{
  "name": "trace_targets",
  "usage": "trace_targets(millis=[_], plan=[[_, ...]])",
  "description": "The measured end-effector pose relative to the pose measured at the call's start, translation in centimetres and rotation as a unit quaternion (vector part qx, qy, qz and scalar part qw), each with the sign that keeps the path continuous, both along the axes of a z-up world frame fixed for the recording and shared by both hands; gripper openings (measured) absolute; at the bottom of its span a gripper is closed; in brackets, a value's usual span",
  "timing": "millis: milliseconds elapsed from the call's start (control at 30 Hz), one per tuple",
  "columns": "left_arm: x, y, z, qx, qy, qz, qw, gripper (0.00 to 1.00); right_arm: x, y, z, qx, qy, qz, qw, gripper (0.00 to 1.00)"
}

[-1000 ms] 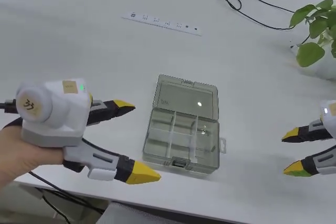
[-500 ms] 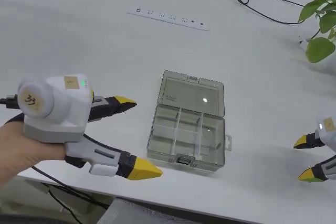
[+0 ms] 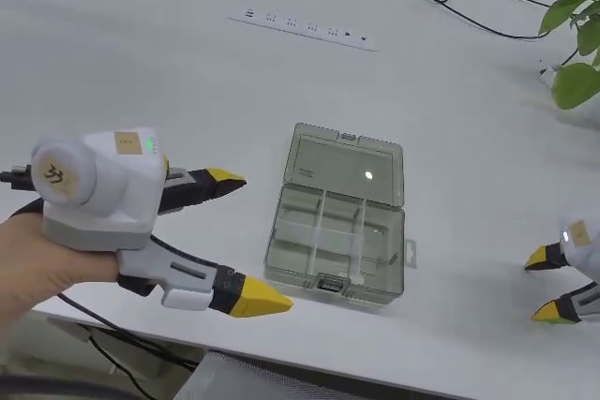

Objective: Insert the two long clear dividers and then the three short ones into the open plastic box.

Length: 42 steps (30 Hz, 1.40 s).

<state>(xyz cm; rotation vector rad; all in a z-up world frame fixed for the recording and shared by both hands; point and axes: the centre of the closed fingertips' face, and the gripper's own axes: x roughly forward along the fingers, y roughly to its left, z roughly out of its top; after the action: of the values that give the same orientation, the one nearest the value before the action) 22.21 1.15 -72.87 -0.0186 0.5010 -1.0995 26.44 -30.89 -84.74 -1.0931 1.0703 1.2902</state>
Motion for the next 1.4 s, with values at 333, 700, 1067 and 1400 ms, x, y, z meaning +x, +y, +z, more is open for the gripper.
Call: trace_targets(millis=[333,700,1067,1400], plan=[[-0.1,0.1,0.0,0.000,0.000,-0.001,1.0000,0.97,0.0,-0.1,0.0,-0.007,0.000,0.002,1.0000,0.33],[-0.1,-0.1,0.3,0.001,-0.003,-0.004,1.0000,0.97,0.3,-0.2,0.1,-0.005,-0.008,-0.006,0.9999,0.33],[0.0,-0.3,1.0,0.000,-0.008,-0.011,0.9999,0.97,0.4,1.8,2.9,0.040,-0.040,-0.039,0.9976,0.33],[0.3,-0.7,1.9,-0.005,-0.013,-0.017,0.9998,0.95,0.4,4.6,6.8,0.079,-0.083,-0.049,0.9923,0.33]])
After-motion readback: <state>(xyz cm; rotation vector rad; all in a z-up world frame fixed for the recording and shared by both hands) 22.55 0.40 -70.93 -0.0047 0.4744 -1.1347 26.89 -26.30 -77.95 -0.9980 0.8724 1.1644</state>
